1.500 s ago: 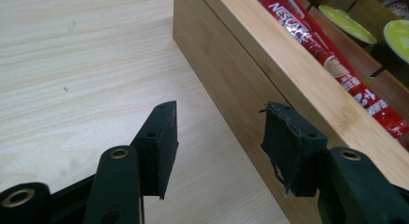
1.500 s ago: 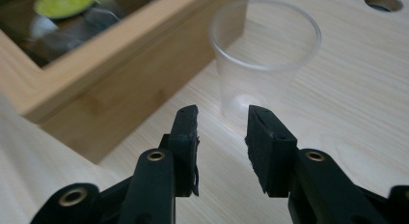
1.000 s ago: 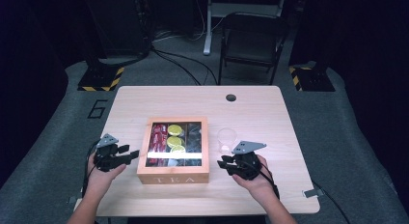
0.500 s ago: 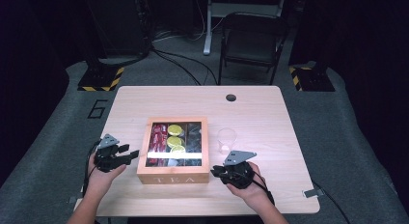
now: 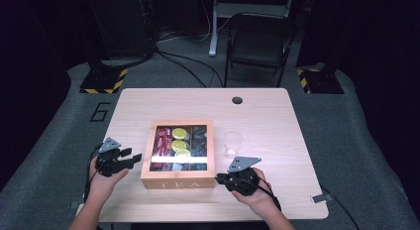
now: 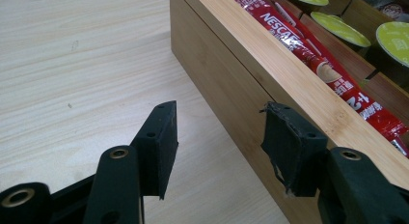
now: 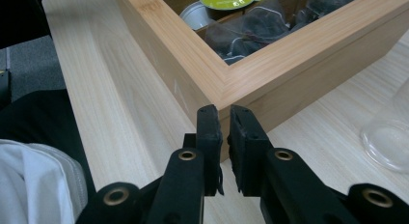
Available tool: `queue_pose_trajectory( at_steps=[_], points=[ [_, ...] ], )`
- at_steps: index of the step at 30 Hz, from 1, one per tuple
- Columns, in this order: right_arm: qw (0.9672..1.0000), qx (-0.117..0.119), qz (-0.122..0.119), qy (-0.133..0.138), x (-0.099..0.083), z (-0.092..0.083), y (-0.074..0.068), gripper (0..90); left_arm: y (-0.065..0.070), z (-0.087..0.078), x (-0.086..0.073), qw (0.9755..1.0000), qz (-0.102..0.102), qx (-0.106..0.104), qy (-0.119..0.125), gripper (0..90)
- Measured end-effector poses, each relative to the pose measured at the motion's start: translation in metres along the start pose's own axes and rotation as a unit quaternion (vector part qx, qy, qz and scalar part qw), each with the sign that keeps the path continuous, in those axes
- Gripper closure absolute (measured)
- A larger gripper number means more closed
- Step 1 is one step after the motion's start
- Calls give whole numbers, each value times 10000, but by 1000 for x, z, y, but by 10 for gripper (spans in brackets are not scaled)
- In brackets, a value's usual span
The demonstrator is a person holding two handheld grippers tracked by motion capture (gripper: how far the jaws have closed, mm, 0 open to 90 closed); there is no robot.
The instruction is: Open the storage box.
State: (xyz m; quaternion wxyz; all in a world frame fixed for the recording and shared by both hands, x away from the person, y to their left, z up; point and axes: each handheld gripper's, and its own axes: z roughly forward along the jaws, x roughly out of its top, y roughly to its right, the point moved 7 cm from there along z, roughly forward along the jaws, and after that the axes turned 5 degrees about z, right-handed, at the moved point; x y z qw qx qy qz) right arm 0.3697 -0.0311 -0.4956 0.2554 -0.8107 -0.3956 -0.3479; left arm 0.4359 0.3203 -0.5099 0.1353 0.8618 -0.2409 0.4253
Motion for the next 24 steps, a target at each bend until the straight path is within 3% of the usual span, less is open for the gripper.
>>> queue_pose_trajectory(
  at_steps=[15, 24],
  points=[
    [9996, -35, -84, -271, -9, 12, 0, 871, 0, 1, 0, 10000, -7, -4, -8, 461],
    [9997, -42, -36, -244, -10, 14, 0, 887, 0, 0, -1, 10000, -16, -22, -6, 461]
  ],
)
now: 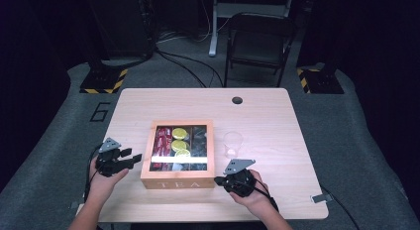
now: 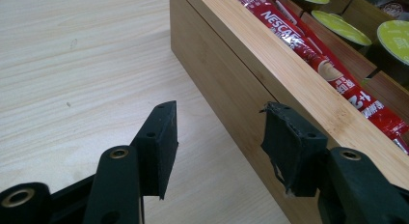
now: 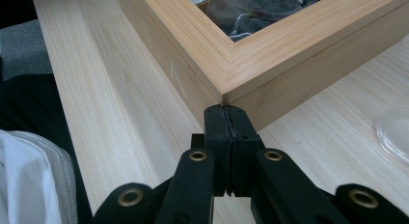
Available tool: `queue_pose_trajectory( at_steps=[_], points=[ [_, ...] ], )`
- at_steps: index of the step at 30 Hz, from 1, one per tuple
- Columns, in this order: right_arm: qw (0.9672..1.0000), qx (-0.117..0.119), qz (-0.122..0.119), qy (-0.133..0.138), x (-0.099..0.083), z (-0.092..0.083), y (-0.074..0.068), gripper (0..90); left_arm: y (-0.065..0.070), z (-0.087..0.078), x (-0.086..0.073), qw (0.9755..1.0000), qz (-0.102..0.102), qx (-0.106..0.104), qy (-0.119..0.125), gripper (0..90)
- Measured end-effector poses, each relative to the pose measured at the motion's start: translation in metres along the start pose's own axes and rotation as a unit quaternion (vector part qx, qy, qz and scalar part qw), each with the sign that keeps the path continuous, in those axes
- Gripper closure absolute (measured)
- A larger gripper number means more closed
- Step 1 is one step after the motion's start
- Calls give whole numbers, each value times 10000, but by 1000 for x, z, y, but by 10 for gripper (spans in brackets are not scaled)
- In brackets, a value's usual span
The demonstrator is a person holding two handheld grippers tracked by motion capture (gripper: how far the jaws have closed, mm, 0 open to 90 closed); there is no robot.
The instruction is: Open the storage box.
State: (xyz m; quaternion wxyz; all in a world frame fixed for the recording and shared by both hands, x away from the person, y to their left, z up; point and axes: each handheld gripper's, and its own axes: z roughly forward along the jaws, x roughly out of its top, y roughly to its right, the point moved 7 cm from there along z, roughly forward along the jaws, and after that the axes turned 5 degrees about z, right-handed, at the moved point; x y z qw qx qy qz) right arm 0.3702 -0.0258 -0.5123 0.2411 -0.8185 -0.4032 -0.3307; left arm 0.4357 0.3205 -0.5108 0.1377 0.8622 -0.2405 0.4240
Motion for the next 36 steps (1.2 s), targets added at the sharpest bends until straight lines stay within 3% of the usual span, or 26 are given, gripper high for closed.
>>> queue_pose_trajectory(
  at_steps=[8, 13, 18, 29, 36],
  points=[
    [9999, -19, -68, 100, 1, -1, 0, 886, 0, 0, 0, 10000, 14, -8, 7, 461],
    [9996, 55, 93, 263, 6, -5, 0, 870, 1, -2, -1, 10000, 20, -23, 18, 463],
    [9996, 42, 92, 274, 10, -6, 0, 849, 5, -5, -2, 9999, 83, -67, 48, 470],
    [9973, 67, 251, 692, 33, -16, 1, 829, 10, -21, -9, 9999, 94, -17, 120, 473],
    [9945, 93, 269, 1009, 46, -22, 3, 832, 24, -31, -7, 9994, 195, -34, 273, 477]
  ],
)
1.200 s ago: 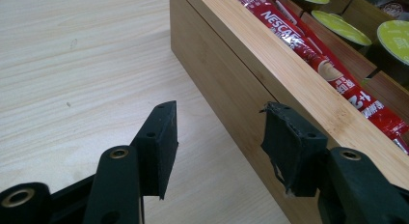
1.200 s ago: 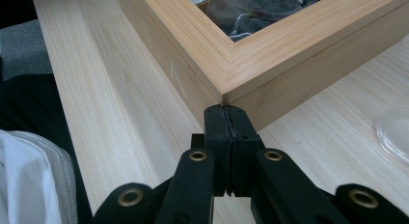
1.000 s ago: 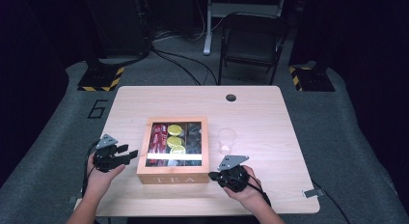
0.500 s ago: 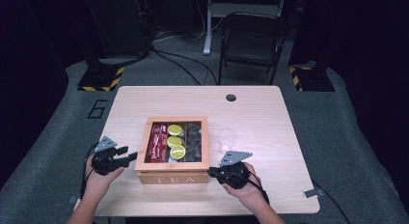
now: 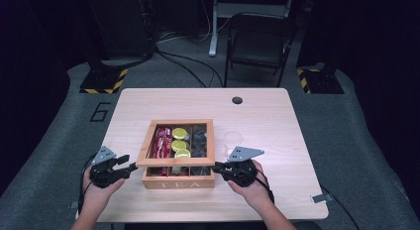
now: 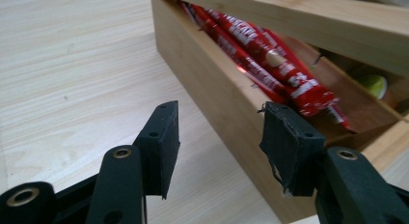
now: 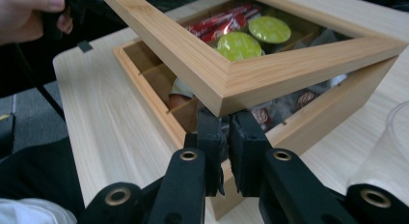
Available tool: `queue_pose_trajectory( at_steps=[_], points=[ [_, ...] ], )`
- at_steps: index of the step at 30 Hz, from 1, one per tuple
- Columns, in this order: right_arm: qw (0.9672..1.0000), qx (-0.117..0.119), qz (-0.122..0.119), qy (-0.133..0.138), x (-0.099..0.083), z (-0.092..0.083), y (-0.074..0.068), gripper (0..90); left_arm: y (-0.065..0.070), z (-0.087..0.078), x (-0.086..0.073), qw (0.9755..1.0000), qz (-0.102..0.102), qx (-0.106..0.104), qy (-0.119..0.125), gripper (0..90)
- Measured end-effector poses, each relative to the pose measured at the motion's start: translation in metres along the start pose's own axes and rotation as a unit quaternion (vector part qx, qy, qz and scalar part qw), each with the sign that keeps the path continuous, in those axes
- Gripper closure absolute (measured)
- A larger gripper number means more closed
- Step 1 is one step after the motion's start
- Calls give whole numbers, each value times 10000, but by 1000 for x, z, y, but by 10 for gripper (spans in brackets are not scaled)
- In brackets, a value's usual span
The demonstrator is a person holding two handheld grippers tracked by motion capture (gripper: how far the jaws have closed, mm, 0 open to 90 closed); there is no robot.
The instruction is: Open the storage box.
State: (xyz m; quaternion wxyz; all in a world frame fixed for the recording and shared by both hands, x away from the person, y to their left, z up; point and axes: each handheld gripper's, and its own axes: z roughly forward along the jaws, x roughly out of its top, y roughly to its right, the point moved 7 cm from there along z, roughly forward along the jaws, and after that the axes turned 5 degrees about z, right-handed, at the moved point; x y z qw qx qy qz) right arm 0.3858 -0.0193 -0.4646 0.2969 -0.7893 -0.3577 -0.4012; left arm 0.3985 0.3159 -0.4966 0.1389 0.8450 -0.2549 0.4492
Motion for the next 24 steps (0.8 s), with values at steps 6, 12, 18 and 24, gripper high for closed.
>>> queue_pose_trajectory(
  at_steps=[6, 12, 18, 24],
  points=[
    [9999, 29, 2, 142, 7, -2, 1, 836, 18, -5, 9, 9993, 355, -123, 71, 484],
    [9998, -19, -16, 182, 9, -2, 2, 836, 27, -5, 15, 9986, 480, -159, 142, 499],
    [9997, -30, 23, 230, 10, -2, 2, 837, 34, -13, 27, 9973, 579, -136, 438, 508],
    [9996, -29, 89, 257, 11, -2, 2, 837, 40, -18, 34, 9958, 683, -80, 596, 512]
  ],
)
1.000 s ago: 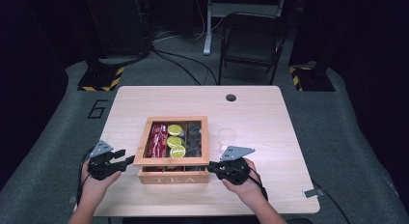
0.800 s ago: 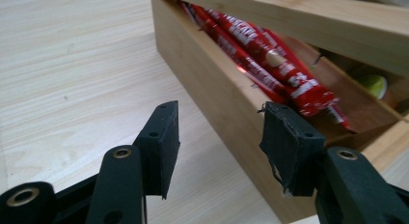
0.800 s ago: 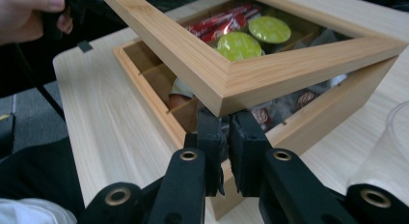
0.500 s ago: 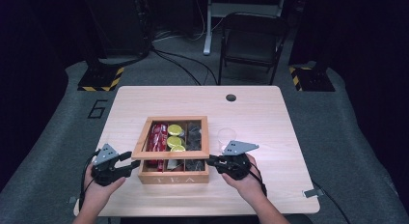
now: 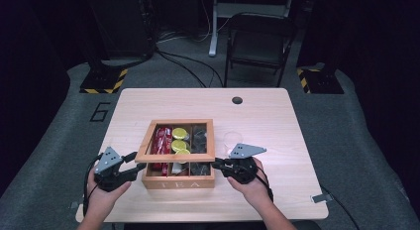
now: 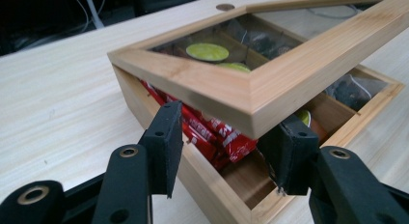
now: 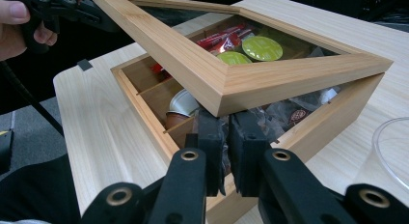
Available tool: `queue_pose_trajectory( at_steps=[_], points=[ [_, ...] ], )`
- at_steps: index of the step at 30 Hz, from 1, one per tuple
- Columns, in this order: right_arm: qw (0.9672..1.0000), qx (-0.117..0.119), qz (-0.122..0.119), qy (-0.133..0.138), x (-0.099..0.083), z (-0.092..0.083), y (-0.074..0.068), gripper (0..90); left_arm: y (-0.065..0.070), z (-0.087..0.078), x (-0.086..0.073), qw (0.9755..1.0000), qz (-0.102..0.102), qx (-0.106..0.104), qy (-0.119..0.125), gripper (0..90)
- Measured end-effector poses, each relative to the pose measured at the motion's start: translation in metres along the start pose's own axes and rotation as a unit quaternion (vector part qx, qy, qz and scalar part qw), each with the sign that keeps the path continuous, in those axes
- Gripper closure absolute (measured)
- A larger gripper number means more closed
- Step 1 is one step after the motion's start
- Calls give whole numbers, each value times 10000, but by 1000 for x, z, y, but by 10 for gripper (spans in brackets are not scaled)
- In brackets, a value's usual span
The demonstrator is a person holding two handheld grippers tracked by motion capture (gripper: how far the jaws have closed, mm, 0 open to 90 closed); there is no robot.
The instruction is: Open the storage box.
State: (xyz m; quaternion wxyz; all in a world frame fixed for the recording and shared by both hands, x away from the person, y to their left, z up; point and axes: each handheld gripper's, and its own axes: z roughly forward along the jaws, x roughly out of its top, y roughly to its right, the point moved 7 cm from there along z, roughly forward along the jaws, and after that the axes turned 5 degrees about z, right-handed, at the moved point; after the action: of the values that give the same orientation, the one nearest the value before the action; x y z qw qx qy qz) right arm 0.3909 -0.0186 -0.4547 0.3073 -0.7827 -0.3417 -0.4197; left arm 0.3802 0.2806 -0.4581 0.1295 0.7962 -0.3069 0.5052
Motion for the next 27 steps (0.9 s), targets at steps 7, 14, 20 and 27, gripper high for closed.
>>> queue_pose_trajectory(
  at_steps=[7, 14, 20, 27],
  points=[
    [10000, 42, 26, 46, 1, 1, 0, 832, 1, 0, 1, 10000, 63, 56, -15, 516],
    [10000, -25, 25, 78, 0, 1, 2, 778, 1, 0, 1, 10000, 59, 53, -11, 516],
    [9999, -72, 91, 116, -1, -2, 5, 749, 1, 0, 3, 10000, 18, 74, 26, 517],
    [9999, -106, -34, -19, -1, 0, 5, 678, -1, 0, 6, 9999, -32, 72, 104, 517]
  ],
)
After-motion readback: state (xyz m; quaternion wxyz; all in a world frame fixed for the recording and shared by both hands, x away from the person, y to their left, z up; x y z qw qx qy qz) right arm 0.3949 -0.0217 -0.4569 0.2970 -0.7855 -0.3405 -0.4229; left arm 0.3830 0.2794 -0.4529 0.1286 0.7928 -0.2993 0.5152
